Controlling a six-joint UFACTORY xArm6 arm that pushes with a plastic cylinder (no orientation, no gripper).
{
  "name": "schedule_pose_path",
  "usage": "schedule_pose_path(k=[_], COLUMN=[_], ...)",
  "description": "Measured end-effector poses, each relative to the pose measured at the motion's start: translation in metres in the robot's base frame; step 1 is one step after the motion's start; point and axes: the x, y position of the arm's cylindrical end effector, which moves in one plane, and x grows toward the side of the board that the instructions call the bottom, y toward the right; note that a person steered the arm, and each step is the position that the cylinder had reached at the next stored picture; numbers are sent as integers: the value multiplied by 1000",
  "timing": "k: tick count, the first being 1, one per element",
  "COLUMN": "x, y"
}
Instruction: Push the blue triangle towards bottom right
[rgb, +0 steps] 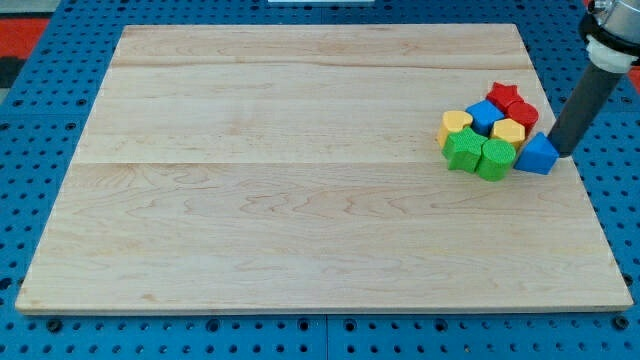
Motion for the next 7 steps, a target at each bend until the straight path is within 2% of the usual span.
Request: schedule_pose_path(k=[4,7], x=[-2,18], y=[-49,-55])
